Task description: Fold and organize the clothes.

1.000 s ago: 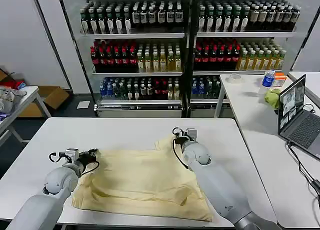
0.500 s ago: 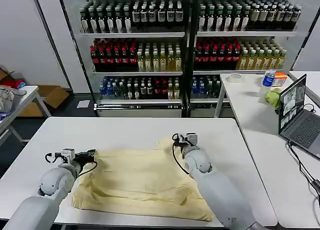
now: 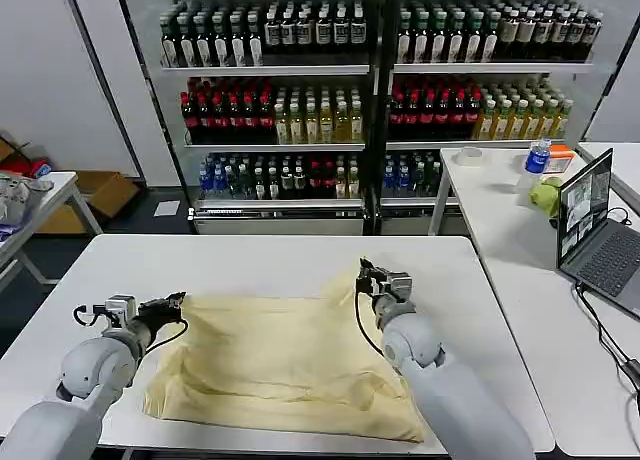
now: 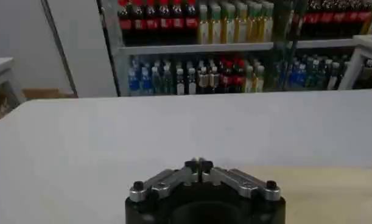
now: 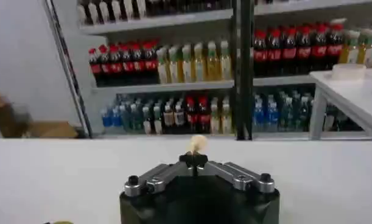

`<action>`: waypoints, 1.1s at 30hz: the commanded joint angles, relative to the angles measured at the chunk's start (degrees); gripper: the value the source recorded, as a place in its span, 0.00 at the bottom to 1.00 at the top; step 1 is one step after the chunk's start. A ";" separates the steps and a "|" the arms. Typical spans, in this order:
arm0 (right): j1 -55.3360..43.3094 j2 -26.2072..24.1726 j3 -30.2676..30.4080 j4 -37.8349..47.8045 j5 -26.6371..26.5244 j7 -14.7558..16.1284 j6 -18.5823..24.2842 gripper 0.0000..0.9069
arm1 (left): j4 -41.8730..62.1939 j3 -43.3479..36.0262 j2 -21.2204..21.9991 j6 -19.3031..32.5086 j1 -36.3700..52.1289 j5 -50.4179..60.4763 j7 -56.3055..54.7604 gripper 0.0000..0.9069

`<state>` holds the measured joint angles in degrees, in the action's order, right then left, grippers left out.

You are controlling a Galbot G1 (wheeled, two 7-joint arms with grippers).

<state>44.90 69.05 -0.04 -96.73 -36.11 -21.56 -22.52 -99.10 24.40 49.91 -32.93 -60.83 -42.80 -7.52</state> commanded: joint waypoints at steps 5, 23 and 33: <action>17.77 -5.67 -8.71 -19.33 1.62 0.94 0.76 0.00 | -13.23 9.36 -1.54 -0.12 -12.75 -1.68 0.22 0.01; 38.28 -5.98 -16.10 -31.58 5.29 3.46 -2.81 0.00 | -18.19 13.65 -0.15 -0.17 -24.68 -0.62 0.82 0.01; 43.12 -3.68 -15.70 -32.87 7.61 3.14 -4.71 0.00 | -16.60 13.16 0.24 -0.20 -25.97 1.24 2.00 0.01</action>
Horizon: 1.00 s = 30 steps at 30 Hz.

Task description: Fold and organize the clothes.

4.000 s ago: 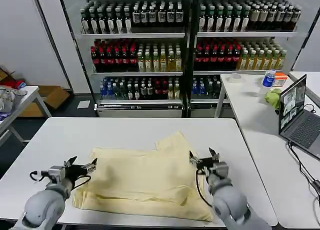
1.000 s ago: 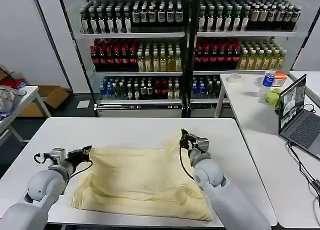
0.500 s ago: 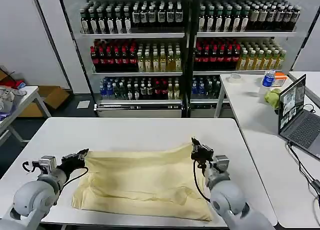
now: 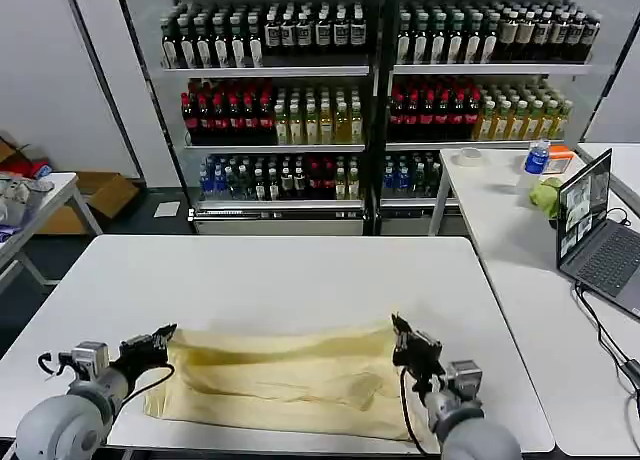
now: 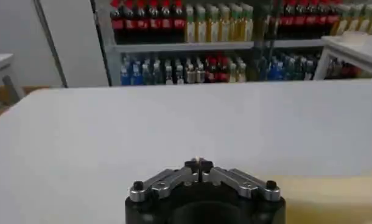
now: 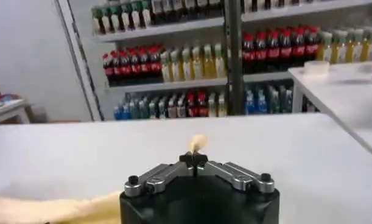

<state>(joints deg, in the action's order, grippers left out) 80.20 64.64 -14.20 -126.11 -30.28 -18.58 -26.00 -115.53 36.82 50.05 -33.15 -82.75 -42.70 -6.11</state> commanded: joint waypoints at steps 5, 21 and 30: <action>7.36 2.24 -0.19 -1.09 3.65 -0.30 -2.51 0.00 | 2.19 -0.80 0.58 0.03 -3.19 2.61 0.84 0.01; 10.96 3.34 0.35 -3.39 13.33 0.60 1.17 1.00 | -0.92 -0.47 3.41 1.08 -3.63 5.44 -2.11 1.00; 15.59 2.38 -2.13 -6.20 15.54 0.30 3.00 1.00 | -3.30 0.25 7.86 2.75 -7.20 8.90 -6.26 1.00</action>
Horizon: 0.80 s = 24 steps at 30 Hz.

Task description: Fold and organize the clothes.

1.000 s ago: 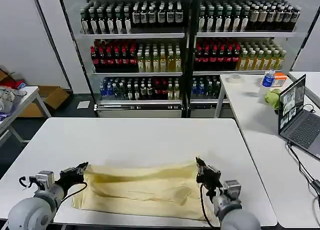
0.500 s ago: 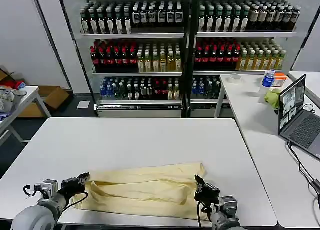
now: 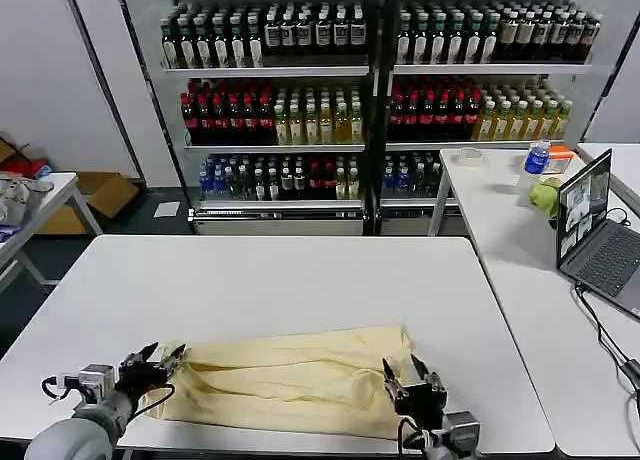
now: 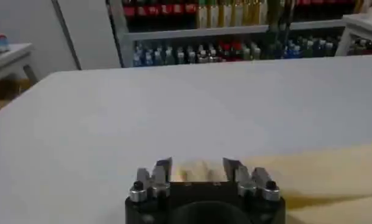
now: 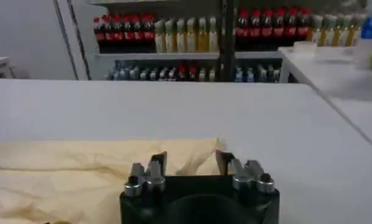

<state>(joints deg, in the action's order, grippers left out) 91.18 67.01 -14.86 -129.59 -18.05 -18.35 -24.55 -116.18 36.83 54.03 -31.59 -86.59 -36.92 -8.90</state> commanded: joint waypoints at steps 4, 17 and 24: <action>5.35 -0.09 -1.93 -2.85 3.61 0.16 1.70 1.00 | -1.28 -0.84 5.17 1.60 -3.16 3.82 -4.22 1.00; 6.34 -0.74 -2.91 -3.52 3.50 0.26 1.81 1.00 | 1.12 -3.24 8.37 2.04 -2.26 4.07 -4.02 0.07; 6.92 -1.03 -3.28 -4.28 3.39 0.23 2.05 1.00 | 1.66 -3.20 9.19 2.59 -2.65 3.82 -3.52 0.01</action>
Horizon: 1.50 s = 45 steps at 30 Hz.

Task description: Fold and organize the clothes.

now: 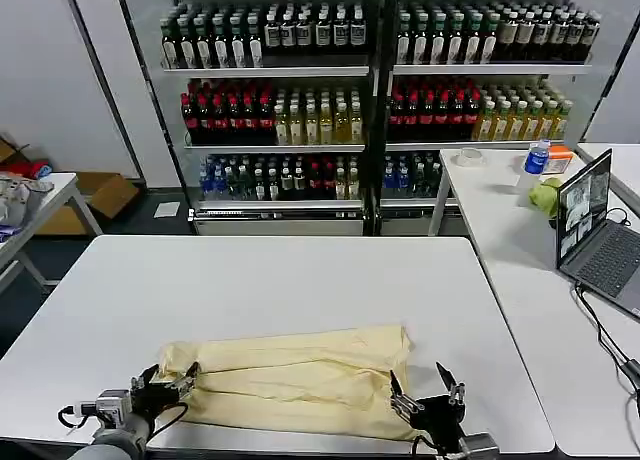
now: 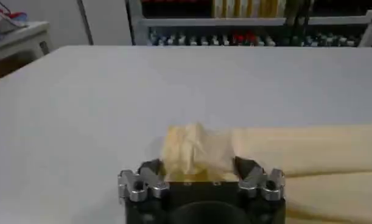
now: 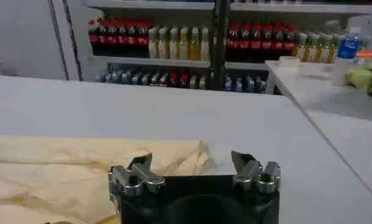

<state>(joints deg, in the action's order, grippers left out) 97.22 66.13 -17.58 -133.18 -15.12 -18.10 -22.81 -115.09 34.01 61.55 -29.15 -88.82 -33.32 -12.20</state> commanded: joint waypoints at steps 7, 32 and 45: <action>1.18 -0.26 -0.63 -0.94 0.53 -0.14 0.74 1.00 | 0.63 1.66 0.95 0.41 0.22 -3.12 0.04 0.01; -0.02 -2.33 -2.84 -0.95 -0.32 -0.26 1.70 1.00 | 7.08 16.17 -12.03 -0.27 6.83 -11.69 1.08 0.01; -1.29 -2.84 -1.91 1.10 -0.24 -0.39 1.41 1.00 | -11.79 9.61 -6.44 -2.70 3.26 -11.94 -1.83 0.01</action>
<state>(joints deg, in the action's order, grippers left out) 96.24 63.45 -19.52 -132.95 -15.34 -18.45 -21.33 -115.60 46.25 53.54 -30.84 -84.81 -45.28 -12.73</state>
